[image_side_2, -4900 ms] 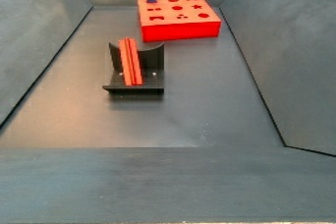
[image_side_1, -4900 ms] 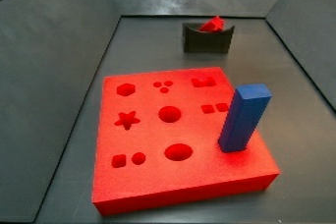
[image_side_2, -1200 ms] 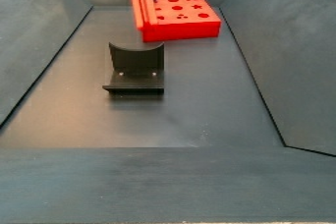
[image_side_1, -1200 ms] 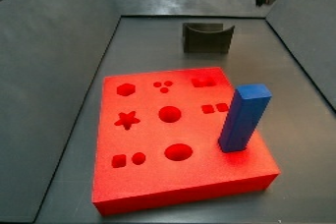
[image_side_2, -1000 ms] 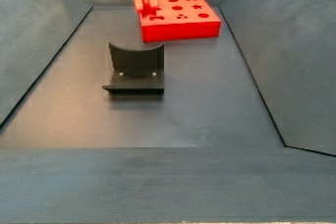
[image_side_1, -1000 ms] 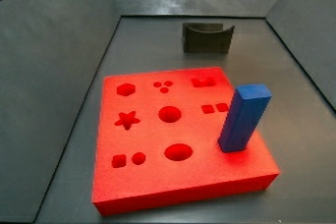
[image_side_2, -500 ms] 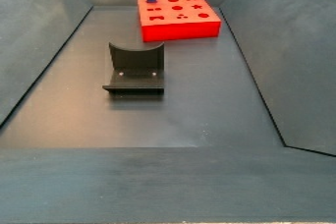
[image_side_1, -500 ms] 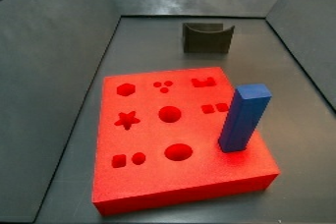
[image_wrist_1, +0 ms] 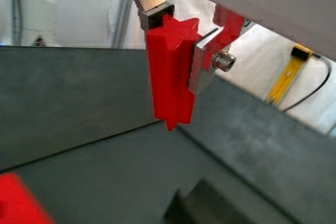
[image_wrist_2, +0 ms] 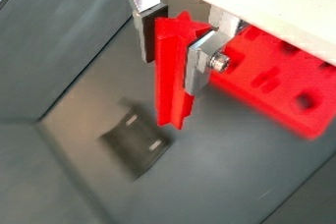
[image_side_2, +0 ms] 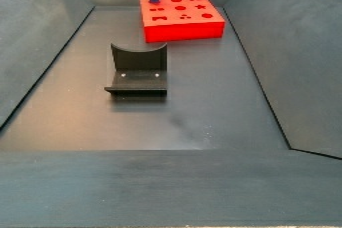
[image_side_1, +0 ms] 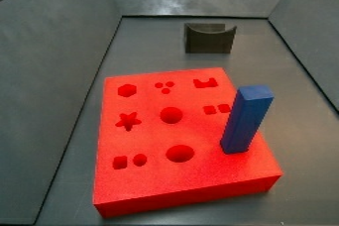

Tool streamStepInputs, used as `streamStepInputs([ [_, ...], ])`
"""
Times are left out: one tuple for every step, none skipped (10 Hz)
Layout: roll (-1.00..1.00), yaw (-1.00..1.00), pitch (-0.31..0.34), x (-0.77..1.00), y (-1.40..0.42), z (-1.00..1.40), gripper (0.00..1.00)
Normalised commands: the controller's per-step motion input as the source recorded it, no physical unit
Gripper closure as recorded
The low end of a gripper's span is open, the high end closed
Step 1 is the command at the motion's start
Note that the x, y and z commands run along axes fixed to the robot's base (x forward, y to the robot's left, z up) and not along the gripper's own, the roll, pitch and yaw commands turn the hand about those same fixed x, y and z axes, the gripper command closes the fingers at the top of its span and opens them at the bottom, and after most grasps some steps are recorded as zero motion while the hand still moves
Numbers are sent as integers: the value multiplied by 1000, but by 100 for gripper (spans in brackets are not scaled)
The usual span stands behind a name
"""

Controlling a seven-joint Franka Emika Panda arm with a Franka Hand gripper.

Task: Pick up the star object. Move up. Place the star object on the fixture. Regrasp the star object. Move to above the board. Insert the star object.
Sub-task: Move to above the board, then insert the star object.

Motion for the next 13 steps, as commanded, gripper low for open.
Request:
streamStepInputs([
  [-1000, -128, -138, -443, -1000, 274, 100],
  [-1000, -134, -135, -460, -1000, 276, 100],
  [-1000, -141, -133, -462, -933, 260, 100],
  [-1000, -142, -132, -346, -637, 179, 100],
  [-1000, -138, -134, -226, -357, 100, 100],
  [-730, -89, -93, -130, -145, 40, 100],
  [-514, -55, -70, -99, -86, 36, 100],
  [-338, -37, -52, -72, -51, 13, 100],
  [-207, -24, -29, -43, -17, 7, 100],
  [0, 0, -3, -20, -100, -229, 100],
  [-10, -63, -17, -151, -123, -457, 100],
  [-3, -234, -34, -223, -280, -677, 100],
  [-31, -323, -66, -254, -349, -883, 100],
])
